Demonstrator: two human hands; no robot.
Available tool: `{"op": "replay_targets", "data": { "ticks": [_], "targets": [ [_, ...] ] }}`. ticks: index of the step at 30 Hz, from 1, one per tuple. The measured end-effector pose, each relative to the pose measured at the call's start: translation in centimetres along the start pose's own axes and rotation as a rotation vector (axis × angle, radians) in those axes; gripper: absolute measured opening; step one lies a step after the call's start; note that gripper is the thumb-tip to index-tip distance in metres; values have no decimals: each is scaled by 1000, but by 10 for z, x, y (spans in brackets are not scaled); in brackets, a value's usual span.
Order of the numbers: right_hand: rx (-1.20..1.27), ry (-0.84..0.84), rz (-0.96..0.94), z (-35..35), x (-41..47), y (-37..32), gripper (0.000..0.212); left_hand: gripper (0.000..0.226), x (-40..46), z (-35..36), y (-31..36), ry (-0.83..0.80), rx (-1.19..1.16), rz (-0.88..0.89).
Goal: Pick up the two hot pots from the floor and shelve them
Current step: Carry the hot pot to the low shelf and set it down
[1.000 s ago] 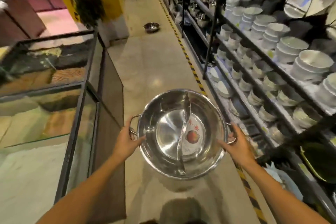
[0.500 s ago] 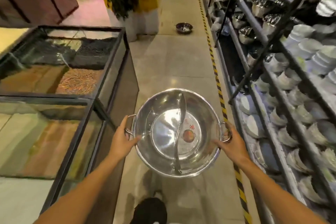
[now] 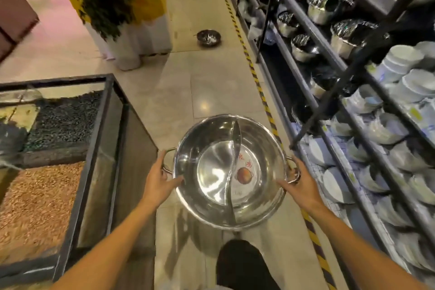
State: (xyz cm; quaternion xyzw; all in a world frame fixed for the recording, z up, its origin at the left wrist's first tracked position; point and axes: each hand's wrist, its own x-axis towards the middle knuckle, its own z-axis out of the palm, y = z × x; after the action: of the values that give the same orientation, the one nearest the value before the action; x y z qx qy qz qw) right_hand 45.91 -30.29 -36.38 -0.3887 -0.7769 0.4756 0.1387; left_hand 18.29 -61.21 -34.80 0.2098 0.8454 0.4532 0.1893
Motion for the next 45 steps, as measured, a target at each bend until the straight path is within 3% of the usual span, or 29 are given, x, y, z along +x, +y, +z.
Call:
{"op": "replay_targets", "data": {
  "ticks": [17,25,28,31,35,45],
  "targets": [
    [21,-2,38,14,451,-56,87,93,418,40,99,77,127,-13],
    [-18,100,97,23,624,-77,75,100,640,74,111,-43,40,-10],
    [-36,143,169,22,673,-95,80,89,714,83,123,-100,69,21],
    [-30,134,178,16,729,-105,83,93,785,94,140,-134,101,3],
    [-38,195,272,10,791,-107,81,88,857,118,152,-189,132,18],
    [-86,129,292,-2,947,-76,90,91,993,187,184,-168,169,-31]
  ]
}}
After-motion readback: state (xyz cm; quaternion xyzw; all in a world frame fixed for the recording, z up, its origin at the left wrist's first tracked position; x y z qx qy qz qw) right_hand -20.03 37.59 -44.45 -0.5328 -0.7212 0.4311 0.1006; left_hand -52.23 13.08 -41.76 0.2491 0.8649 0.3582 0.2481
